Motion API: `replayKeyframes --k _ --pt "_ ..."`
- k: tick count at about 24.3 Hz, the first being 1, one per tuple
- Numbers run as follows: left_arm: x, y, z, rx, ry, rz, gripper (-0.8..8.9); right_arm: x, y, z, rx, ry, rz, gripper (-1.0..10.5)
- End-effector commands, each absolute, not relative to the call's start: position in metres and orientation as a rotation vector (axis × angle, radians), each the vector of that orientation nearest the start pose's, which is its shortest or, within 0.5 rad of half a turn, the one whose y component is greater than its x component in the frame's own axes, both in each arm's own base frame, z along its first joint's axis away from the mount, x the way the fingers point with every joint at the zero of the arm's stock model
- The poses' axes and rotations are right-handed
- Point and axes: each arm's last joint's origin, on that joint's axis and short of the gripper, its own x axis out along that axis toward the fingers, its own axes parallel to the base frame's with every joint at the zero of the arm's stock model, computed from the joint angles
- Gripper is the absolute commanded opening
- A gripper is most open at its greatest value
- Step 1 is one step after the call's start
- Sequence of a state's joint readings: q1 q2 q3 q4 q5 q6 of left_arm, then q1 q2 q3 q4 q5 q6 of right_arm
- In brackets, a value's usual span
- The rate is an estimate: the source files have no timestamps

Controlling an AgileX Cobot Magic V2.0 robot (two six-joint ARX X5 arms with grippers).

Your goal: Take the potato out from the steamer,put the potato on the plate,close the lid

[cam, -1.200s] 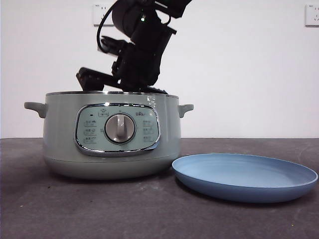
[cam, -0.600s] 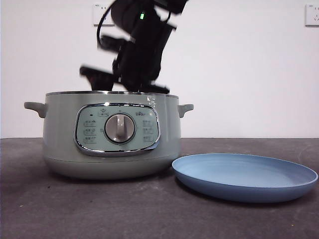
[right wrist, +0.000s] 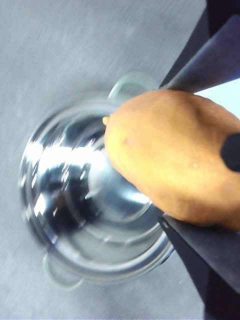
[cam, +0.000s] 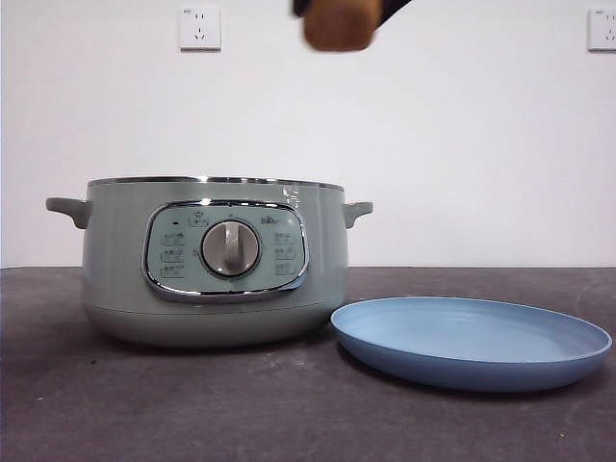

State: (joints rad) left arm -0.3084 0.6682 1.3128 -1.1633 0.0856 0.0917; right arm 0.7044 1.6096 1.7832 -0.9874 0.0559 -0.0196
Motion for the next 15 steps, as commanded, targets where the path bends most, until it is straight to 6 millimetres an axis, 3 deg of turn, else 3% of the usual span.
replayKeyframes --k 1,5,9,15 --pt "0.052 -0.020 0.422 0.125 0.421 -0.418 -0.09 0.250 0.194 0.400 -0.335 0.773 0.587 -0.1" --pt "0.052 -0.021 0.423 0.115 0.404 -0.455 -0.09 0.249 0.163 0.390 -0.311 0.818 0.519 -0.1" --pt "0.052 -0.021 0.423 0.115 0.403 -0.455 -0.09 0.247 0.143 0.358 -0.265 0.862 0.506 -0.1" --pt "0.053 -0.021 0.424 0.114 0.397 -0.455 -0.09 0.252 0.133 0.302 -0.181 0.908 0.460 -0.1"
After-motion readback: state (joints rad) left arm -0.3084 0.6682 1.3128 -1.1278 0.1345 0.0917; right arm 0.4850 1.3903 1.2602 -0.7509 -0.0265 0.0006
